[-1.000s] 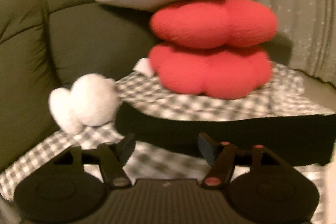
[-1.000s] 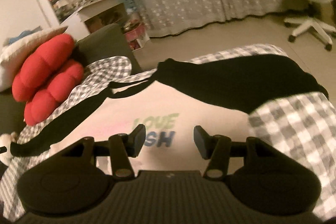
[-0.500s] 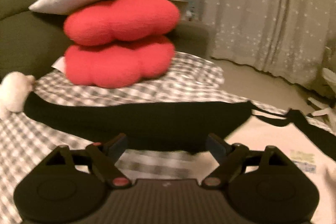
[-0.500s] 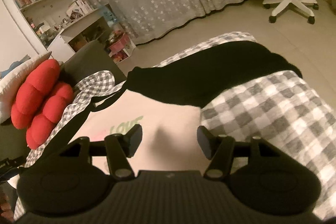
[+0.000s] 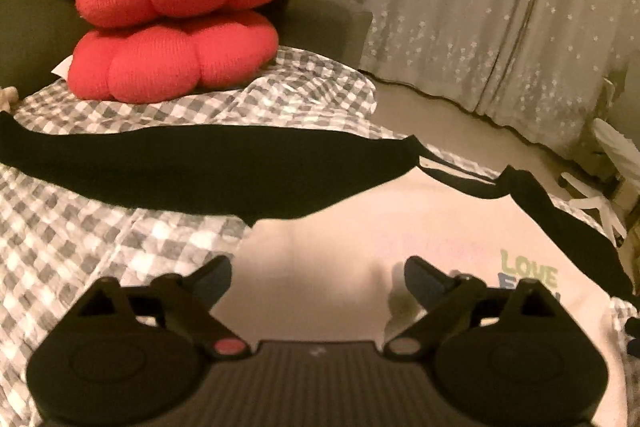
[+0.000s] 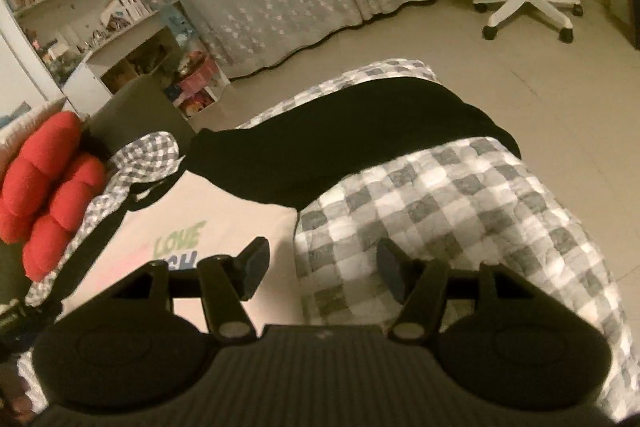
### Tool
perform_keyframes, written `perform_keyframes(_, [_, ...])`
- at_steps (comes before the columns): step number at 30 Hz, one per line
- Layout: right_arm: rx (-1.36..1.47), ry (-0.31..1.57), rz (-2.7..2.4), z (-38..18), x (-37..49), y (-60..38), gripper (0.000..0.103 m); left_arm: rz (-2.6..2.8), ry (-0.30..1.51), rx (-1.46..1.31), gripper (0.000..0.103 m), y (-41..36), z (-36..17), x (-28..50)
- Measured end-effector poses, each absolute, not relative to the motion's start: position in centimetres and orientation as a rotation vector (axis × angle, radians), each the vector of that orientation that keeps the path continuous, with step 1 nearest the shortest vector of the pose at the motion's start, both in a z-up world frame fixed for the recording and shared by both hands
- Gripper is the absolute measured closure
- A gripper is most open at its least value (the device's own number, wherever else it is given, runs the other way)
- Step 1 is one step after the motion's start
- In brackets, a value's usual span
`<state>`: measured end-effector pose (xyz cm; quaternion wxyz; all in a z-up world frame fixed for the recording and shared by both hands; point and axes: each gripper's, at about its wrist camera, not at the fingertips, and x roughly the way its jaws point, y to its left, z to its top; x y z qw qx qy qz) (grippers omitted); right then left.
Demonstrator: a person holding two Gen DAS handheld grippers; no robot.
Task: Fold clothes
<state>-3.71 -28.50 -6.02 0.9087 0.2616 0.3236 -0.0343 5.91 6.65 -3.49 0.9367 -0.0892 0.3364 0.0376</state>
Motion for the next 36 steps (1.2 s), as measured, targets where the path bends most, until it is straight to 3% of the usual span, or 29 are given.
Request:
perform_keyframes(10, [0.584,0.617,-0.186,-5.3,-4.7,-30.9,0.039,0.050,0.661,-0.135,0.001,4.3,-3.9,5.9])
perform_keyframes(20, [0.910,0.521,-0.308,-6.5,-6.1,-36.8,0.039,-0.012,0.663,-0.129,0.000,3.3,-4.1,5.6])
perform_keyframes(27, [1.309,0.443,-0.294,-8.7,-5.3,-39.4,0.045,-0.014,0.665,-0.157,0.000,3.7,-4.2,6.0])
perform_keyframes(33, [1.347,0.401,-0.379,-9.1,-3.9,-40.2,0.056,-0.022,0.685,-0.142,0.001,3.5,-4.6,6.2])
perform_keyframes(36, [1.334,0.370,-0.398,-9.5,-3.3,-40.2,0.057,-0.025,0.691,-0.136,0.001,3.5,-4.8,6.3])
